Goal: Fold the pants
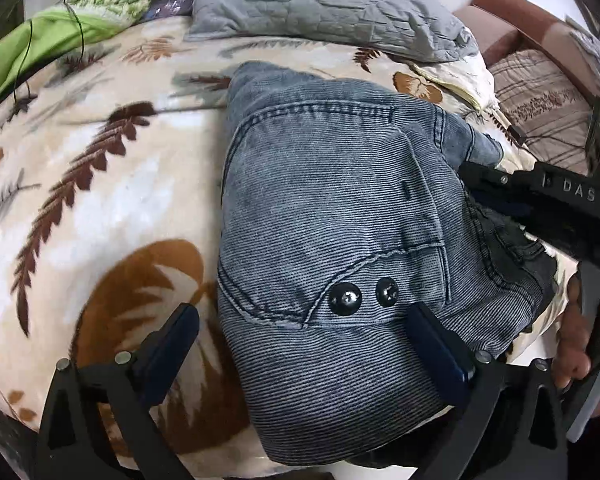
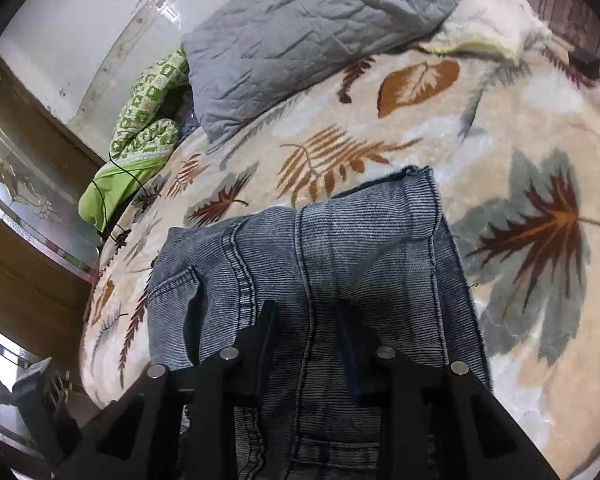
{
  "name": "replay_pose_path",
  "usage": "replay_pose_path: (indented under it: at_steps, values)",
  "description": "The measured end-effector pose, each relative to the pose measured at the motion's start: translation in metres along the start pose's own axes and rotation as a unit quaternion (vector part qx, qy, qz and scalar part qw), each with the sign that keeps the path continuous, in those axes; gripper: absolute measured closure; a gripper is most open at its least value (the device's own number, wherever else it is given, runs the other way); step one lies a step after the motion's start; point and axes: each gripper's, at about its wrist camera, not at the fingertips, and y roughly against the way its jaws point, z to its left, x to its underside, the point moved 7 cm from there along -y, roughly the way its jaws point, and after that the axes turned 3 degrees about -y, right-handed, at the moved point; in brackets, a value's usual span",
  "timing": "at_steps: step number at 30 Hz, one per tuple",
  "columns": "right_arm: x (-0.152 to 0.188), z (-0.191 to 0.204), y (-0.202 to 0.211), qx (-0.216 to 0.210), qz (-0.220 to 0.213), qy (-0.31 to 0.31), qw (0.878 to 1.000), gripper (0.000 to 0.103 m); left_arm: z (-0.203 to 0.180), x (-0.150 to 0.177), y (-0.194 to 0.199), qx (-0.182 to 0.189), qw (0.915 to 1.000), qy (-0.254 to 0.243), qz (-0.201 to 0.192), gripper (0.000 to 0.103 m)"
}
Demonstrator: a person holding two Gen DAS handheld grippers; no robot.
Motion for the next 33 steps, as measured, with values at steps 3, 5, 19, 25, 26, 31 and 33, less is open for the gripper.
replay_pose_path:
  at_steps: [3, 5, 19, 25, 26, 31, 33]
  values:
    - [-0.005, 0.005, 0.011, 0.002, -0.025, 0.006, 1.000, 0.070, -0.007, 0.002, 0.007, -0.033, 0.9989, -0.026, -0.020, 0.000]
    - [-0.010, 0.010, 0.016, -0.001, -0.041, 0.009, 0.999, 0.070, -0.011, 0.003, 0.012, -0.051, 0.9975, -0.039, -0.029, 0.000]
    - [-0.026, 0.009, 0.010, 0.010, -0.061, -0.007, 0.998, 0.070, -0.022, -0.005, 0.019, -0.111, 0.9896, -0.082, -0.040, 0.000]
    - [-0.026, -0.005, -0.020, 0.046, -0.020, -0.013, 0.999, 0.062, -0.025, -0.006, 0.022, -0.114, 0.9879, -0.091, -0.053, 0.000]
    - [-0.026, -0.006, -0.020, 0.045, -0.021, -0.013, 0.999, 0.060, -0.024, -0.005, 0.022, -0.107, 0.9890, -0.088, -0.054, 0.000]
    - [-0.026, -0.008, -0.016, 0.029, -0.020, -0.021, 0.999, 0.055, -0.016, -0.011, 0.037, -0.092, 0.9902, -0.078, -0.069, 0.000]
    - [-0.027, -0.006, -0.010, 0.017, -0.026, -0.024, 0.999, 0.054, -0.013, -0.018, 0.054, -0.097, 0.9875, -0.076, -0.099, 0.000]
